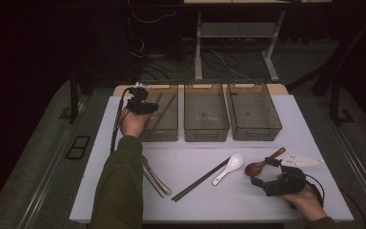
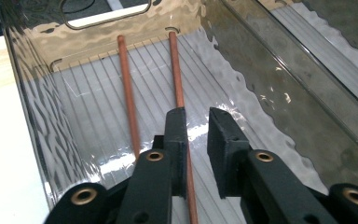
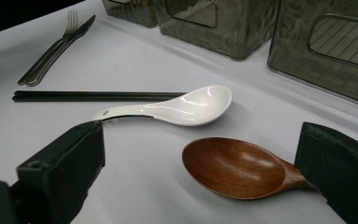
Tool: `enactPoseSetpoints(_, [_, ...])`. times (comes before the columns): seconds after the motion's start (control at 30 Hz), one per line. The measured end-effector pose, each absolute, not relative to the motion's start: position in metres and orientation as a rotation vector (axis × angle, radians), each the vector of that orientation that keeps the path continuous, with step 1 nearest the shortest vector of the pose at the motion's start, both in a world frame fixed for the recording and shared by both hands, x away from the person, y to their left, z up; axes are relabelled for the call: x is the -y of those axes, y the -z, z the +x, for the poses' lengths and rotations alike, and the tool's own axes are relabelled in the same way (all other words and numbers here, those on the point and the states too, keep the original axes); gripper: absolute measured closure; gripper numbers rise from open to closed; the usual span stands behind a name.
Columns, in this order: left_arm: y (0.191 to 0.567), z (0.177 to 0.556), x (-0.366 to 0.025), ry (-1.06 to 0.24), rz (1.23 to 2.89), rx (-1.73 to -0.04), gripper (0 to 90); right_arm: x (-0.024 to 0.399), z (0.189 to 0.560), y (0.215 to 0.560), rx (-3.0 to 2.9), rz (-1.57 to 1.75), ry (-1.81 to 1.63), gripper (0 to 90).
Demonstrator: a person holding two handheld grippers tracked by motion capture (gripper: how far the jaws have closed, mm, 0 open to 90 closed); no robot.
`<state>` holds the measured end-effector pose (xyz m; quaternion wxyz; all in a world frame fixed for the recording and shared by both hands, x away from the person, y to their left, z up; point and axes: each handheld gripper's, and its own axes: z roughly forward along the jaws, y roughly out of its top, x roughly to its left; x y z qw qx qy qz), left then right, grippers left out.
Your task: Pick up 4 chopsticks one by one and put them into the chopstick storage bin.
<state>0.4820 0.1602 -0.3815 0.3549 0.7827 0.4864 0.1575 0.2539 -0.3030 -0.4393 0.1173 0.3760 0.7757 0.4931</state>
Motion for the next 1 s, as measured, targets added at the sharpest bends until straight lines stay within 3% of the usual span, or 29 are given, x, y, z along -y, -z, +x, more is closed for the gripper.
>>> enactPoseSetpoints(0.53, [0.366,0.468,-0.158,-0.363,2.056,-1.141,48.2,0.302,0.254,0.440,-2.274,1.099,-1.444,1.5])
enactPoseSetpoints(1.0, [0.350,0.437,-0.152,-0.354,2.047,-0.972,37.9,0.302,0.254,0.440,-2.277,1.098,-1.438,1.4])
